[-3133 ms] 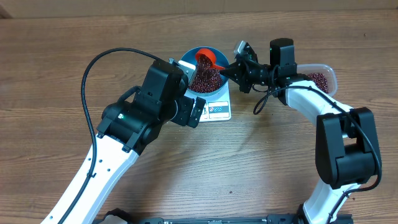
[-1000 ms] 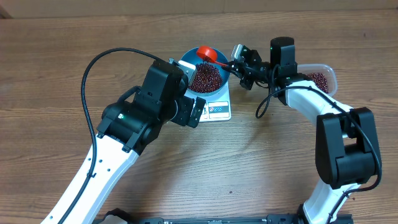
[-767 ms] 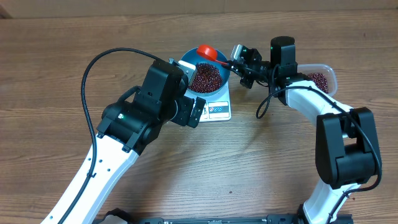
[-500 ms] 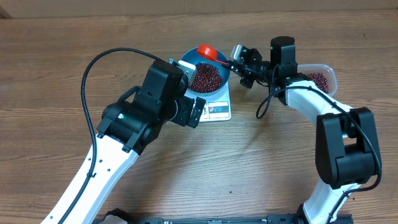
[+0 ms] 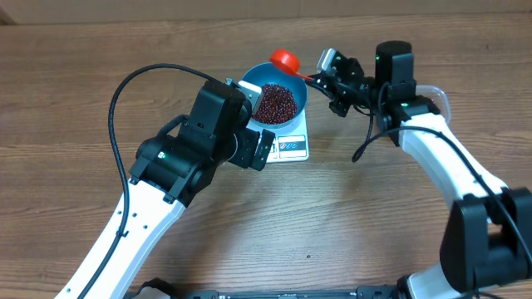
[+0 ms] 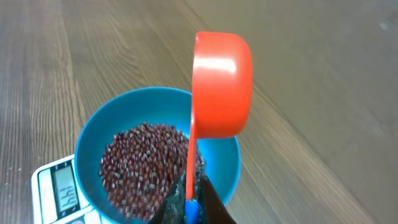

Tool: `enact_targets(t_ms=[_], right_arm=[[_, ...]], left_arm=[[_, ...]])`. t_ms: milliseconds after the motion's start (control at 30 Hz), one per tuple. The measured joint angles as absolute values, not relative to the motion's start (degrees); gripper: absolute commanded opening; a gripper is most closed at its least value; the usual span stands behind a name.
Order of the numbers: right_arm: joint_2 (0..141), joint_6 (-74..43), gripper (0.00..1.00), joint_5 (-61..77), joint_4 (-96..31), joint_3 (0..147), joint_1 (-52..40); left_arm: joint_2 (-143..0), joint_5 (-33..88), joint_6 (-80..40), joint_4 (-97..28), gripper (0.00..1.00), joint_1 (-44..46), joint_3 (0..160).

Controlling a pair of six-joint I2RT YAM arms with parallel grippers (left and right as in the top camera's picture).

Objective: Scoop item into bowl and weigh 150g on scale
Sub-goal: 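Raise the red cup and move it back toward the bean tub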

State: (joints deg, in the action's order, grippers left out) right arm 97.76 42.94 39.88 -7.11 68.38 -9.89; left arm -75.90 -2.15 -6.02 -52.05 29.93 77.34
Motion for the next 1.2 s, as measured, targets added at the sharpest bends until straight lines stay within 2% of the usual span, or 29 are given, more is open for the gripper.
enact_targets(t_ms=[467, 633, 867, 1200], right_arm=[[88.12, 25.54, 0.04, 4.47, -22.87, 68.38, -9.89], [87.64, 21.69, 0.04, -2.85, -28.58, 68.38, -8.91], [87.64, 14.74, 0.04, -5.37, -32.51, 68.38, -1.34], [87.64, 12.4, 0.04, -2.11, -39.05, 68.38, 7.92]], left_arm=[[-75.9, -2.15, -6.02, -52.05, 1.0, 29.93, 77.34], [-75.9, -2.15, -6.02, -52.07, 1.0, 29.93, 77.34], [-75.9, -2.15, -6.02, -52.07, 1.0, 29.93, 77.34], [-75.9, -2.15, -6.02, -52.07, 1.0, 29.93, 77.34]])
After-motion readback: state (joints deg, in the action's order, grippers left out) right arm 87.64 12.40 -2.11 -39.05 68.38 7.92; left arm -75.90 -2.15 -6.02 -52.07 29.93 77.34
